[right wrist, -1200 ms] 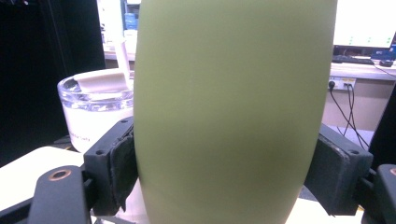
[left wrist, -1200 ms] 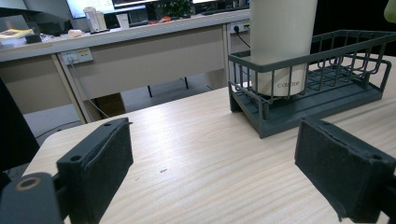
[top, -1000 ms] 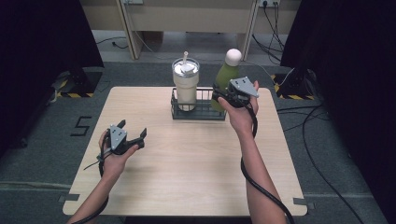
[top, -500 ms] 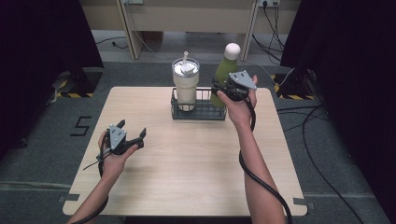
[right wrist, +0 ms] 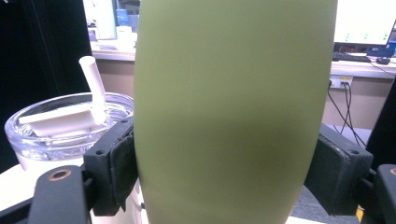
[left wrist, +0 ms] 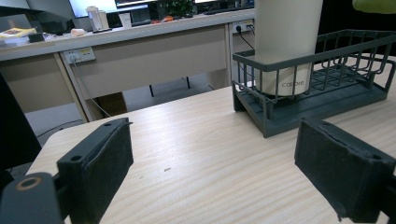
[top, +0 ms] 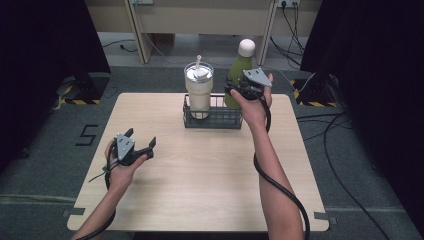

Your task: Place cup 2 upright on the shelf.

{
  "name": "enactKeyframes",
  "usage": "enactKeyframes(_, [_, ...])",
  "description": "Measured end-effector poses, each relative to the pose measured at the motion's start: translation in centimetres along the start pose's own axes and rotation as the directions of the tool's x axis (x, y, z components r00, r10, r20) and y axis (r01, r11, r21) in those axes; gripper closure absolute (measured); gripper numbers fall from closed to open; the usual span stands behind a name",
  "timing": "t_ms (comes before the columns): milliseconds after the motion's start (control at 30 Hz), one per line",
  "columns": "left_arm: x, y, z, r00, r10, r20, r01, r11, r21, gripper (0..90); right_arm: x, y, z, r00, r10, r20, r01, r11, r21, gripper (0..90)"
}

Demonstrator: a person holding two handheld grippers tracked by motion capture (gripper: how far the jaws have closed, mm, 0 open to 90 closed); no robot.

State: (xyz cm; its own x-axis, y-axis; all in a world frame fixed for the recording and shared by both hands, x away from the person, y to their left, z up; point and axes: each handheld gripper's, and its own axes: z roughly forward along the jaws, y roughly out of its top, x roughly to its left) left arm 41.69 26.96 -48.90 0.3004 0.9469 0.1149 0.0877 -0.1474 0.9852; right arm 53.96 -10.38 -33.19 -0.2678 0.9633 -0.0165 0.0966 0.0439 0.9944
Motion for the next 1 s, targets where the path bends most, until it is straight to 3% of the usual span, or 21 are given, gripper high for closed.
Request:
enactKeyframes(567, [0.1, 0.0, -0.1, 1.0000, -0.005, -0.004, 0.005, 1.0000, 0.000, 10.8, 0.1, -0.8, 2.8, 0.9999, 0.011, 0.012, -0.012, 0.9987, 0.049, 21.1])
enactKeyframes(1000, [0.1, -0.1, 0.0, 1.0000, -0.006, -0.002, 0.006, 1.0000, 0.002, 11.0, 0.0, -2.4, 4.7, 0.9992, 0.029, 0.026, -0.031, 0.9937, 0.108, 21.1])
